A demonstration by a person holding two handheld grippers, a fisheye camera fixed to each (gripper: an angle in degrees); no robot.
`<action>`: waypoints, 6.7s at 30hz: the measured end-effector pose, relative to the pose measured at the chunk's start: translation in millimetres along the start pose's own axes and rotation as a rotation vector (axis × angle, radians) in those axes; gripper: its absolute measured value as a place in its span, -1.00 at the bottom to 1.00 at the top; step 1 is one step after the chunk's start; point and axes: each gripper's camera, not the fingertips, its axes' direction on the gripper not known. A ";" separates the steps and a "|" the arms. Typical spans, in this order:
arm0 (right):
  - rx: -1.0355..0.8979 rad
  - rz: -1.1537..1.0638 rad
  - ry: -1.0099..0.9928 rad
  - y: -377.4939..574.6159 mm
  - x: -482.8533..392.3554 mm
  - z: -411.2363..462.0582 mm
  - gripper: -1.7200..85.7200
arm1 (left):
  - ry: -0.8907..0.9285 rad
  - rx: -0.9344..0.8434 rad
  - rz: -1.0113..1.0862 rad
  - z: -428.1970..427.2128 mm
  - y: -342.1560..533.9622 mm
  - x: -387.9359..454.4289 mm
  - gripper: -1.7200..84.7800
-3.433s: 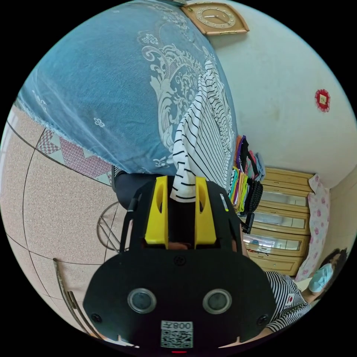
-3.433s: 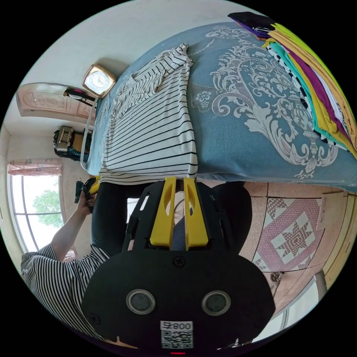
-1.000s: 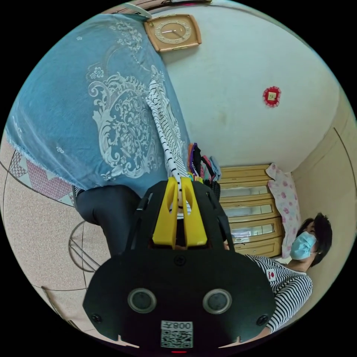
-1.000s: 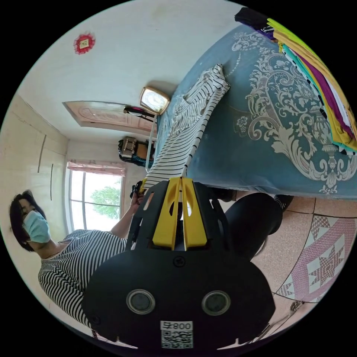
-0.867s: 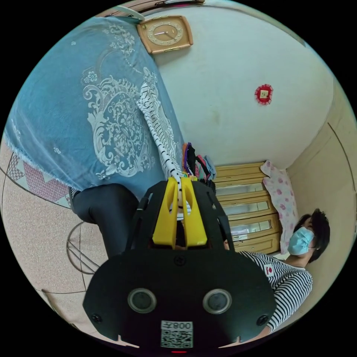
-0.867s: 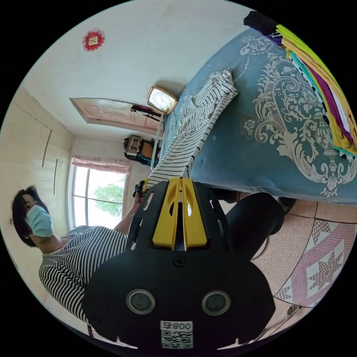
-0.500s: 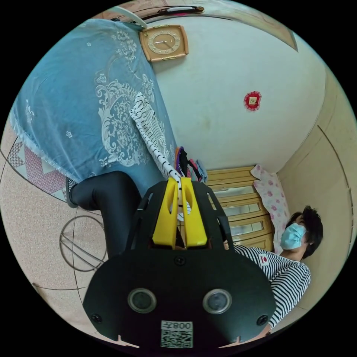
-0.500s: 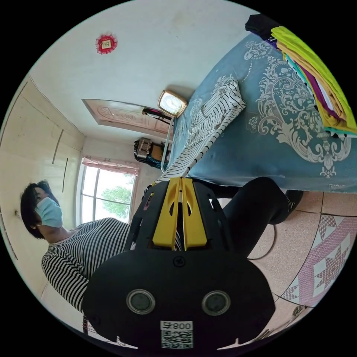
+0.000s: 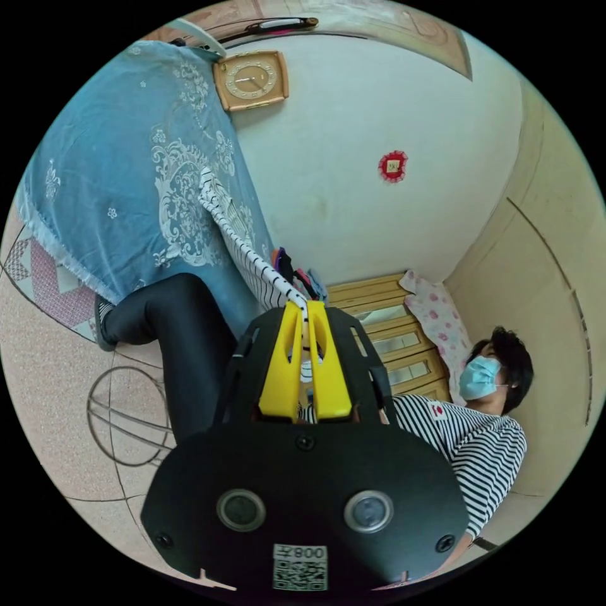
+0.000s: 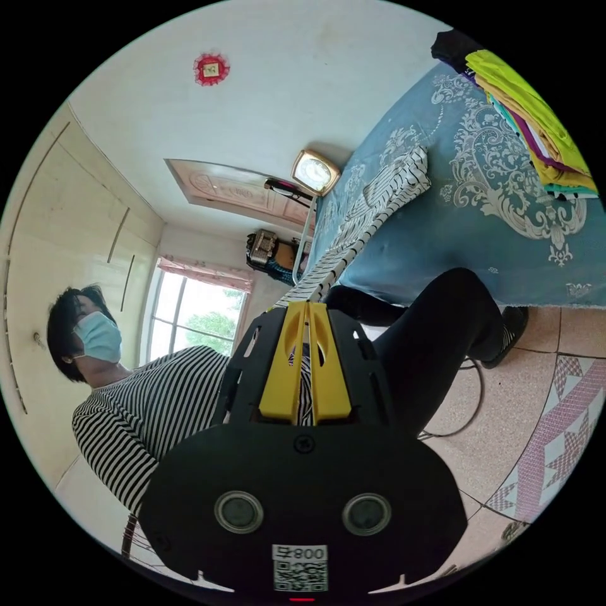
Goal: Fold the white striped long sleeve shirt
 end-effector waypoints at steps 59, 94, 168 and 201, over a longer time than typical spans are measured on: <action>-0.064 0.285 0.215 -567.1 393.2 295.6 -0.95 | -0.305 -0.074 -0.174 376.8 -588.1 -270.8 -0.91; -0.577 -0.764 1.134 -694.4 -20.6 684.9 -0.81 | -1.011 -0.798 0.733 793.5 -549.6 -236.5 -0.76; -0.351 -0.333 1.072 -863.5 99.0 447.0 -0.96 | -1.125 -0.545 0.489 697.8 -614.0 -241.2 -0.95; -0.317 -0.079 0.589 -476.9 127.3 306.9 -0.80 | -0.806 -0.272 0.012 325.6 -436.2 -232.5 -0.75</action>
